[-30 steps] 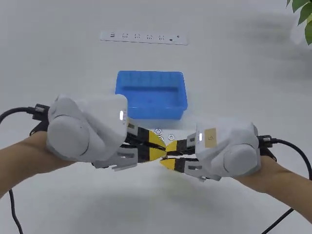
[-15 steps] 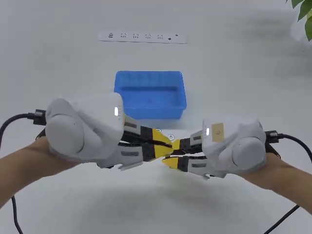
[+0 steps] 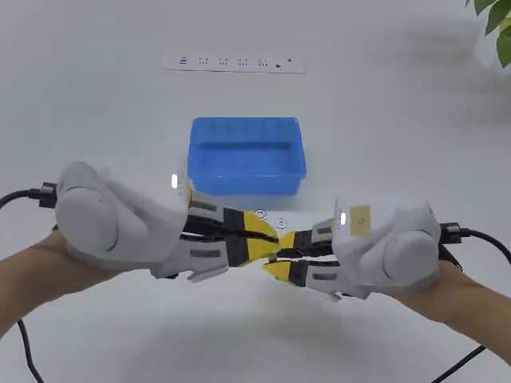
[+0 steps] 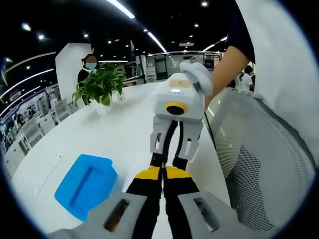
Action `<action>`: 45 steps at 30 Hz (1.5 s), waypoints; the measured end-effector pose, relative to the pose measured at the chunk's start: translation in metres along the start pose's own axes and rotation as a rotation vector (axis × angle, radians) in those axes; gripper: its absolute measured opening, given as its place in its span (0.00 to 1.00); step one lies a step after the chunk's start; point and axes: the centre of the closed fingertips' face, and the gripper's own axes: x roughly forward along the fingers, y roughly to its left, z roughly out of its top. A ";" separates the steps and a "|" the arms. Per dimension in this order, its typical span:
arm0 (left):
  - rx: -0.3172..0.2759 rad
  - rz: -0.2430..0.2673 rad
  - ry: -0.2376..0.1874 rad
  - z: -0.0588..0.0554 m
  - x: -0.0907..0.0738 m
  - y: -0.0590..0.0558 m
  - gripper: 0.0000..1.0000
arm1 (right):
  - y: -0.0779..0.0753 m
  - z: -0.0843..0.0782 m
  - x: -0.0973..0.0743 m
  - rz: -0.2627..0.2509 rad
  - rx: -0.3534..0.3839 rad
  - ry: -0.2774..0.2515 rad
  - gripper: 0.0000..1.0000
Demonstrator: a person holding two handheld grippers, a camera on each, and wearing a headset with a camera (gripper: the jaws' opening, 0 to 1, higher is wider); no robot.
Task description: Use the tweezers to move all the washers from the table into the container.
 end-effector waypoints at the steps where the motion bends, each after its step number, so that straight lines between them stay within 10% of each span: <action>1: -0.050 0.011 0.007 0.000 -0.002 0.001 0.03 | 0.000 0.001 0.000 -0.005 -0.003 0.001 0.09; 30: -0.007 0.021 -0.034 0.000 -0.021 -0.001 0.04 | 0.007 0.018 0.003 0.000 0.022 -0.036 0.12; 45: 0.018 0.010 -0.026 -0.006 -0.018 0.011 0.04 | -0.003 -0.008 -0.003 -0.043 0.036 0.016 0.32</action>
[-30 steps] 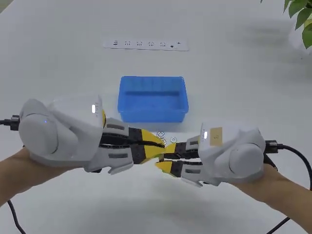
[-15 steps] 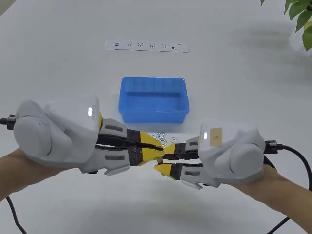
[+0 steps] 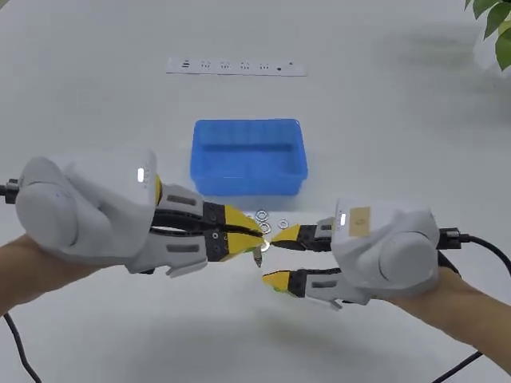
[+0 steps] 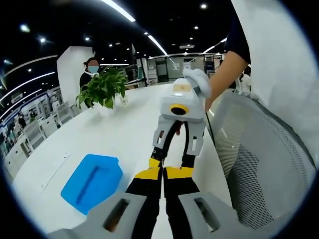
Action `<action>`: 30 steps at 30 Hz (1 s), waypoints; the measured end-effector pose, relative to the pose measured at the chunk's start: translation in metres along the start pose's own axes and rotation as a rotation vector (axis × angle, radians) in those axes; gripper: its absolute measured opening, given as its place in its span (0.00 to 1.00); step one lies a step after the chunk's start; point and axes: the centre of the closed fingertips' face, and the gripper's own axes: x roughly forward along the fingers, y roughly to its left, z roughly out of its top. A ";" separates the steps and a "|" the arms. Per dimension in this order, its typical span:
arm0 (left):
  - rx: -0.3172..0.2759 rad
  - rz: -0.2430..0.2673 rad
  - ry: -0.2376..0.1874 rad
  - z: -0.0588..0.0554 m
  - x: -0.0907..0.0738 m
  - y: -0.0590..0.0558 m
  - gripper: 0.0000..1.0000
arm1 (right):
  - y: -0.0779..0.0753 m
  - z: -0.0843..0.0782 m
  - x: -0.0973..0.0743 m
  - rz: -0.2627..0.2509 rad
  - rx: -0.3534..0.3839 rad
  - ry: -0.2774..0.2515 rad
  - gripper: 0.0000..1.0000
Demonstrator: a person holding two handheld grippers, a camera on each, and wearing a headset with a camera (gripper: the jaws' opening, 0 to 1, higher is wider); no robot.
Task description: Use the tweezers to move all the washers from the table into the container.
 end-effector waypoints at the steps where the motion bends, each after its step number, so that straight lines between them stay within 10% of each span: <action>1: 0.008 0.000 -0.002 0.000 0.000 0.001 0.04 | -0.001 -0.001 -0.001 -0.003 0.000 -0.002 0.35; 30: 0.014 -0.031 0.022 -0.012 0.016 0.020 0.04 | -0.006 -0.025 -0.003 -0.012 0.067 0.025 0.40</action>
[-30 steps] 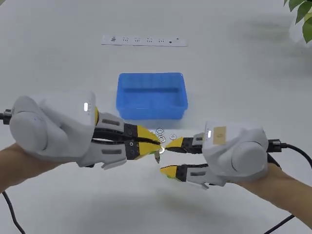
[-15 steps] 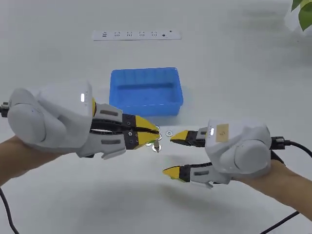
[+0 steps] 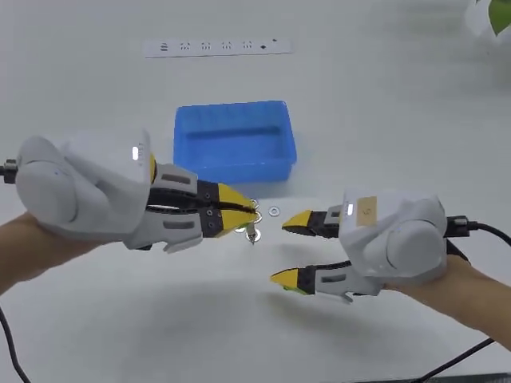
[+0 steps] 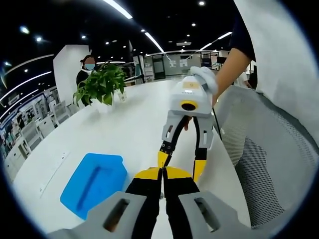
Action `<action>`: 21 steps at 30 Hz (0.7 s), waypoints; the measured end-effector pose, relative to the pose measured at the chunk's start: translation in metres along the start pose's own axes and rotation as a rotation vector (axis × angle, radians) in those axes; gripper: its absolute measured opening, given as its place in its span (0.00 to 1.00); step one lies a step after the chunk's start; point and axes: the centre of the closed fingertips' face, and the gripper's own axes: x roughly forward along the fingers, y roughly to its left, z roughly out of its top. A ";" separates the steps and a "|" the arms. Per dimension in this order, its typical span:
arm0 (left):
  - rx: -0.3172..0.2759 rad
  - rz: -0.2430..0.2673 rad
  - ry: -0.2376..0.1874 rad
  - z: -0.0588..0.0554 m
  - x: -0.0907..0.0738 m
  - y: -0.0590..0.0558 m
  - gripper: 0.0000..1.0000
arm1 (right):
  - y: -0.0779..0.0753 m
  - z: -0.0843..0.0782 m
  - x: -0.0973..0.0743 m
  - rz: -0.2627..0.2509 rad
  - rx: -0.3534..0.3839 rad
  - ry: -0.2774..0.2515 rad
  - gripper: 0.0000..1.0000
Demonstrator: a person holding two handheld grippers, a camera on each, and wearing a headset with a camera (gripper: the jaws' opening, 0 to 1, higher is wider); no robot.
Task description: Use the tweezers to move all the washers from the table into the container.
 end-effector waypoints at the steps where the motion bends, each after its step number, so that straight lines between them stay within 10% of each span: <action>1: -0.002 -0.001 -0.001 0.000 0.000 0.000 0.04 | 0.000 0.000 0.000 0.001 0.002 -0.001 0.40; 21: -0.009 -0.113 0.079 -0.001 0.004 -0.002 0.04 | -0.010 0.015 0.013 0.021 0.003 -0.025 0.36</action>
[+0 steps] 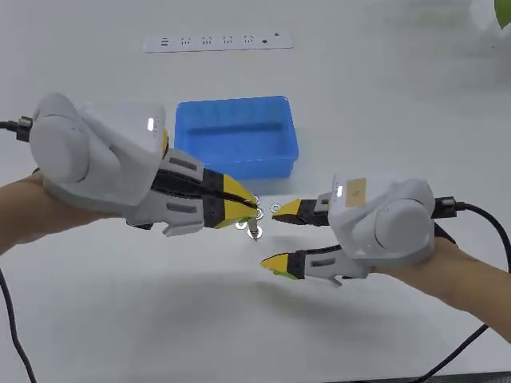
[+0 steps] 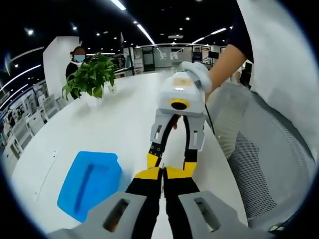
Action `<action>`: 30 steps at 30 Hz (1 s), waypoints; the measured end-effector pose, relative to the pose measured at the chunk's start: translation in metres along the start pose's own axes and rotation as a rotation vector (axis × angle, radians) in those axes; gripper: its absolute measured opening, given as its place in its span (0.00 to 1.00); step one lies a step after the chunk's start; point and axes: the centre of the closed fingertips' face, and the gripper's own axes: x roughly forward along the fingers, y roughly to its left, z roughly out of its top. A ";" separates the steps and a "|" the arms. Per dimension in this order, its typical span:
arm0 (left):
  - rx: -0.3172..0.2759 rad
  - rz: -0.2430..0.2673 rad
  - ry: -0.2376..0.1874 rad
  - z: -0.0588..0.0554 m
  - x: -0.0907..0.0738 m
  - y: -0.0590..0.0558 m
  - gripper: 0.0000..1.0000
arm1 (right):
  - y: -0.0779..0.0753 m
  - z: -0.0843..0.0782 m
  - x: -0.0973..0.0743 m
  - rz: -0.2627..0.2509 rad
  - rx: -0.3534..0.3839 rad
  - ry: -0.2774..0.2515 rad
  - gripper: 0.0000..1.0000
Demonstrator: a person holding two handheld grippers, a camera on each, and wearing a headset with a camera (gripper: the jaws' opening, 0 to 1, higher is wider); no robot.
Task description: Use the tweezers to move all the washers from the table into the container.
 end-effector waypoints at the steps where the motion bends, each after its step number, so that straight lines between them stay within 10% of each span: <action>1: -0.005 -0.009 -0.002 0.000 0.000 -0.001 0.04 | -0.001 0.001 0.002 0.009 -0.002 0.000 0.34; 30: -0.004 -0.038 0.031 -0.001 -0.001 0.001 0.05 | -0.001 0.021 0.016 0.092 -0.095 -0.038 0.09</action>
